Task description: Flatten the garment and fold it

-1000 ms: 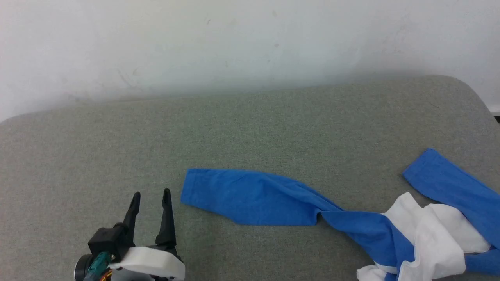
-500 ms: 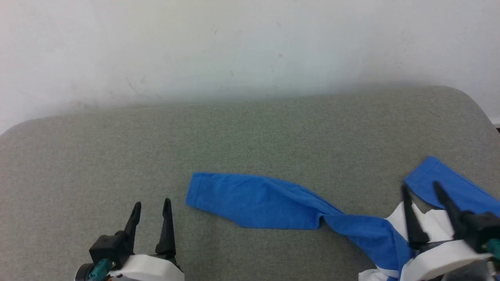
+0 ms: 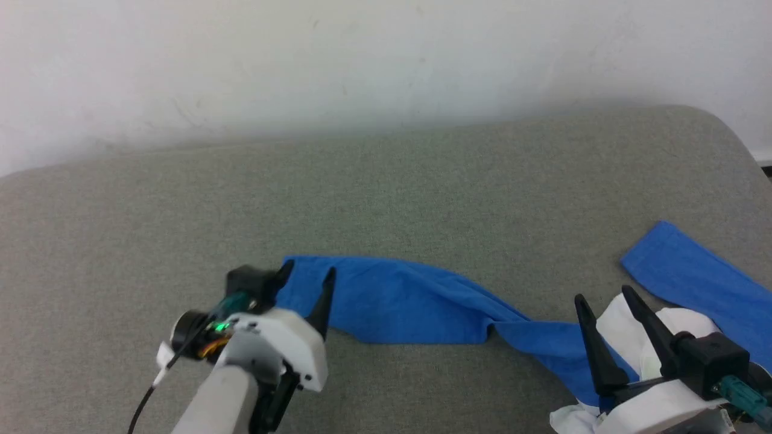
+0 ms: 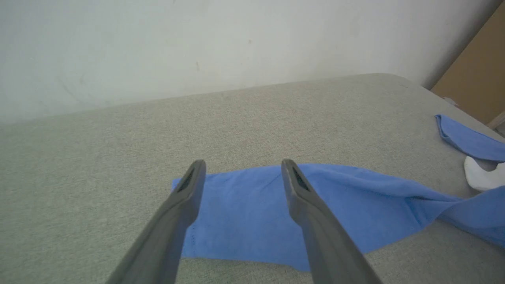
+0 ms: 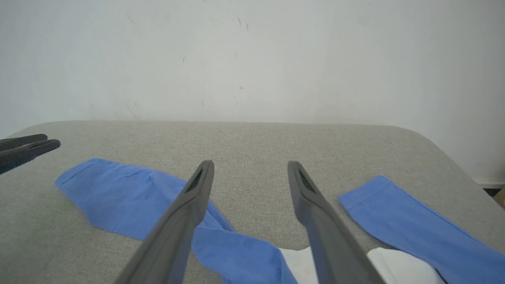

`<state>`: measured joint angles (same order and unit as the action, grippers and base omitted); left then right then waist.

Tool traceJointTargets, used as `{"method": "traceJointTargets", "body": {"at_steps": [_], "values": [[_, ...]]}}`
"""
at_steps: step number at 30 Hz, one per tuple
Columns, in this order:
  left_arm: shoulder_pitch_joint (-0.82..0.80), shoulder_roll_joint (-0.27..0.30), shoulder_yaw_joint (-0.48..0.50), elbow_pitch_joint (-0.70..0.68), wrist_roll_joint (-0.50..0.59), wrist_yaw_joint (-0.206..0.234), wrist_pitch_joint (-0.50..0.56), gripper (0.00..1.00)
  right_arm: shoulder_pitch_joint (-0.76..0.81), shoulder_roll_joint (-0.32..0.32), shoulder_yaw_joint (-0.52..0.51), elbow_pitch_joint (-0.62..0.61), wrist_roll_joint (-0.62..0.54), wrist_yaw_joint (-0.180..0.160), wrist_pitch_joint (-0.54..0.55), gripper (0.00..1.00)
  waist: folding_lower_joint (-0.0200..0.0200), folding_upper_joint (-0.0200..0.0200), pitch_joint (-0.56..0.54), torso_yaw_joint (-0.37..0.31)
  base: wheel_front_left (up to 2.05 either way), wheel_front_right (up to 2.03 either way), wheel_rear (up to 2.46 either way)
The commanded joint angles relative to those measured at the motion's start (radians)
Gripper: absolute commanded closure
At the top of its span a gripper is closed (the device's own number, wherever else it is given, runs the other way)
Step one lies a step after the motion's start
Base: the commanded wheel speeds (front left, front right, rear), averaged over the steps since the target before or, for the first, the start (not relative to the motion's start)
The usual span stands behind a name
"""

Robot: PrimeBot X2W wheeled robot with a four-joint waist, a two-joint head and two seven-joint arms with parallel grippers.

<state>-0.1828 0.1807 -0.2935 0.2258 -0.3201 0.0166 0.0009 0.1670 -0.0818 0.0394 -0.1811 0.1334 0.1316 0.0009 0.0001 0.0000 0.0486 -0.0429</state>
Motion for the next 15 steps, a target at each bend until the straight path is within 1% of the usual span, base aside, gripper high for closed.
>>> {"method": "traceJointTargets", "body": {"at_steps": [1, 4, 6, 11, 14, 15], "values": [[-0.053, 0.003, -0.028, 0.037, 0.011, -0.023, 0.06, 0.0, -0.018, 0.004, 0.003, -0.003, 0.007, -0.001, 0.002, 0.0, -0.0001, 0.0, 0.033, -0.011, 0.0, 0.0, 0.0], [-0.127, 0.001, -0.082, 0.12, 0.009, -0.07, 0.199, 0.0, -0.032, 0.005, -0.001, 0.001, 0.013, -0.001, 0.002, 0.0, -0.0001, 0.0, 0.053, -0.021, 0.0, 0.0, 0.0], [-0.163, 0.001, -0.113, 0.173, 0.006, -0.091, 0.284, 0.0, -0.039, 0.006, -0.005, 0.005, 0.015, -0.001, 0.002, 0.0, -0.0001, 0.0, 0.065, -0.03, 0.0, 0.0, 0.0], [-0.212, 0.015, -0.186, 0.287, 0.007, -0.119, 0.489, 0.0, -0.051, 0.008, -0.01, 0.018, 0.021, -0.001, 0.004, 0.0, -0.0001, 0.0, 0.086, -0.05, 0.0, 0.0, 0.0], [-0.218, 0.021, -0.232, 0.319, -0.001, -0.133, 0.583, 0.0, -0.051, 0.012, -0.02, 0.024, 0.026, -0.001, 0.004, 0.0, -0.0001, 0.0, 0.088, -0.056, 0.0, 0.0, 0.0], [-0.22, 0.024, -0.249, 0.317, -0.004, -0.137, 0.592, 0.15, -0.05, 0.013, -0.023, 0.025, 0.026, -0.001, 0.004, 0.0, -0.0001, 0.0, 0.089, -0.056, 0.0, 0.0, 0.0]]}}
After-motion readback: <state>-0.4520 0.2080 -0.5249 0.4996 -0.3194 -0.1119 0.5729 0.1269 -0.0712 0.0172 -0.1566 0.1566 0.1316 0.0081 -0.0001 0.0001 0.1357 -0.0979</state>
